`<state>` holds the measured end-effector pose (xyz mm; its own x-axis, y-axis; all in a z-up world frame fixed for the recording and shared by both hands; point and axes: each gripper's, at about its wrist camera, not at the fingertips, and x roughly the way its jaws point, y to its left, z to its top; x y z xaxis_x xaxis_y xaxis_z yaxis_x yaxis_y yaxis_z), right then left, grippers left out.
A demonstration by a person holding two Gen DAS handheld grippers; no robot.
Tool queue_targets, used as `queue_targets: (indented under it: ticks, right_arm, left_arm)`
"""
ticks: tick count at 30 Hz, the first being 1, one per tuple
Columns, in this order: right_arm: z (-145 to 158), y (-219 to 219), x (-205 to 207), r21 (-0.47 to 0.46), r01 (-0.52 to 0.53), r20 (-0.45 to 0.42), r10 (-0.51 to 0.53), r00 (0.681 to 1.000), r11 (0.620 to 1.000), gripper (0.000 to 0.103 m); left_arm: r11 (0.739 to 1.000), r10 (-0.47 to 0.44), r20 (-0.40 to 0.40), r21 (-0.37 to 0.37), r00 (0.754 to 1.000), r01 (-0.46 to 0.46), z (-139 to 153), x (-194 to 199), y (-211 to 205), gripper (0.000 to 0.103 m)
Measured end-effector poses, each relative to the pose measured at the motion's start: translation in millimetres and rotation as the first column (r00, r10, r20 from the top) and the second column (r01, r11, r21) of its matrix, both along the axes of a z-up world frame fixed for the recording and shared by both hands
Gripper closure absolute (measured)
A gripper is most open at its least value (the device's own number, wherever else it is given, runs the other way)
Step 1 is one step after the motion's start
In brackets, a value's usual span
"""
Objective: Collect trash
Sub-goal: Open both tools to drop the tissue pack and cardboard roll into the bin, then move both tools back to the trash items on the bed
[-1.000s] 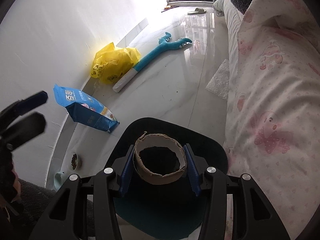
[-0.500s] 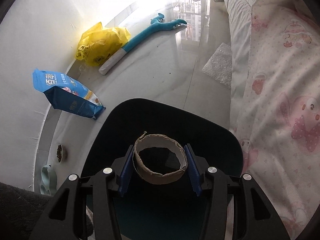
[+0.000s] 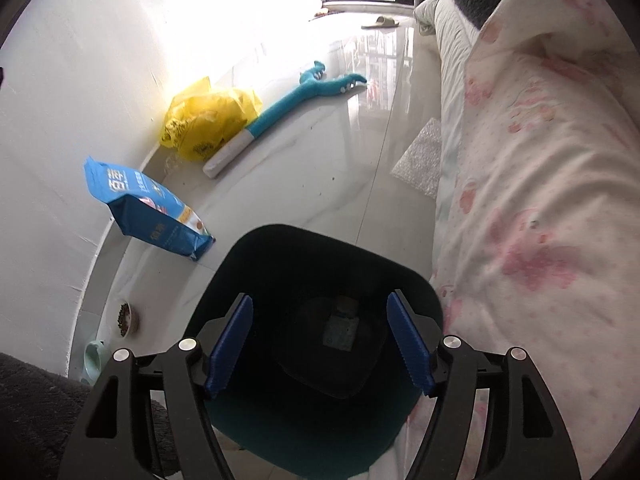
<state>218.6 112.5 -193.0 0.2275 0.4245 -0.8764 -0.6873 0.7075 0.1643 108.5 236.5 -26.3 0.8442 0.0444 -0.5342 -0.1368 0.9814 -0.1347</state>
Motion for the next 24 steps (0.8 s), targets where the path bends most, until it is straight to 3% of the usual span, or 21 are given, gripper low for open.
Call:
queue_targets:
  ticks: [7, 15, 24]
  right_arm:
    - [44.6, -34.1, -8.7, 0.103, -0.006, 0.080, -0.002, 0.997, 0.995, 0.029]
    - [85.9, -74.1, -9.1, 0.161, -0.015, 0.197, -0.017, 0.980, 0.987, 0.027]
    - [106.1, -124.5, 0.2, 0.194, 0.024, 0.238, -0.071, 0.969, 0.981, 0.027]
  left_arm:
    - [1.000, -0.027, 0.048, -0.013, 0.998, 0.028, 18.5, 8.6, -21.9, 0.019]
    - [0.997, -0.077, 0.079, -0.003, 0.994, 0.078, 27.1, 28.4, -63.9, 0.010]
    - [0.989, -0.147, 0.086, -0.017, 0.985, 0.149, 24.4, 46.5, -102.7, 0.009]
